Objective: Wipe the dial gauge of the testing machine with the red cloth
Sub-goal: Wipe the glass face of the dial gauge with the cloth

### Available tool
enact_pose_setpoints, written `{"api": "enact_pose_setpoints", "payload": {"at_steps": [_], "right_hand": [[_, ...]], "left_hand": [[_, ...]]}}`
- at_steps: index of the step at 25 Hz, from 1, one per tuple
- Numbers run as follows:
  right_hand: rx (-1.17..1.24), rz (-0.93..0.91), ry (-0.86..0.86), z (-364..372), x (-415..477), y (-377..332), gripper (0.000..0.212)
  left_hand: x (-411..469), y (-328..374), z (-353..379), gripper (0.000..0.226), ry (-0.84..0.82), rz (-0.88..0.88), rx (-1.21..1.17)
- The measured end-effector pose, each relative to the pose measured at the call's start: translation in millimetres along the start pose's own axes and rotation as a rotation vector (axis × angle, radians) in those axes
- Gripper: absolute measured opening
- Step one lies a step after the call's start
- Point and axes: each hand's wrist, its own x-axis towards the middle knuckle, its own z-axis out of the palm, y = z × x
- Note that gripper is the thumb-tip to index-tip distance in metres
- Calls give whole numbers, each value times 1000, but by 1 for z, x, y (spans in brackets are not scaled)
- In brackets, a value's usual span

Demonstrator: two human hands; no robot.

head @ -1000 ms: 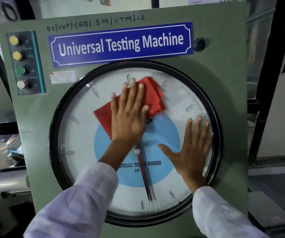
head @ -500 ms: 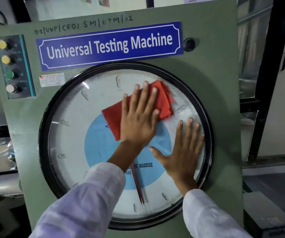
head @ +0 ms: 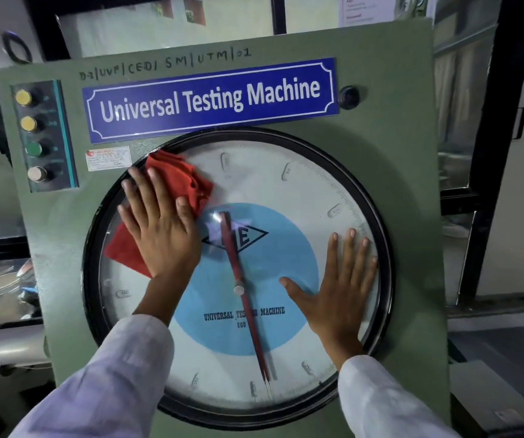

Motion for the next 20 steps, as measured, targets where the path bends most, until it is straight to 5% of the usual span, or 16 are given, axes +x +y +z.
{"api": "enact_pose_setpoints", "payload": {"at_steps": [3,8,12,16,20], "right_hand": [[20,105,0,1,-11,-9,121],[84,211,60,2,-17,-12,129],[88,275,63,5,-20,-10,130],[38,226,61,6,-21,-9,130],[6,11,-4,-2,-4,6,124]], "left_hand": [[-5,35,8,65,-8,82,-9],[-40,119,35,64,-177,728,-28],[-54,140,45,62,-211,991,-7],[-45,124,39,62,-193,907,-11],[-9,42,12,64,-58,456,37]]}}
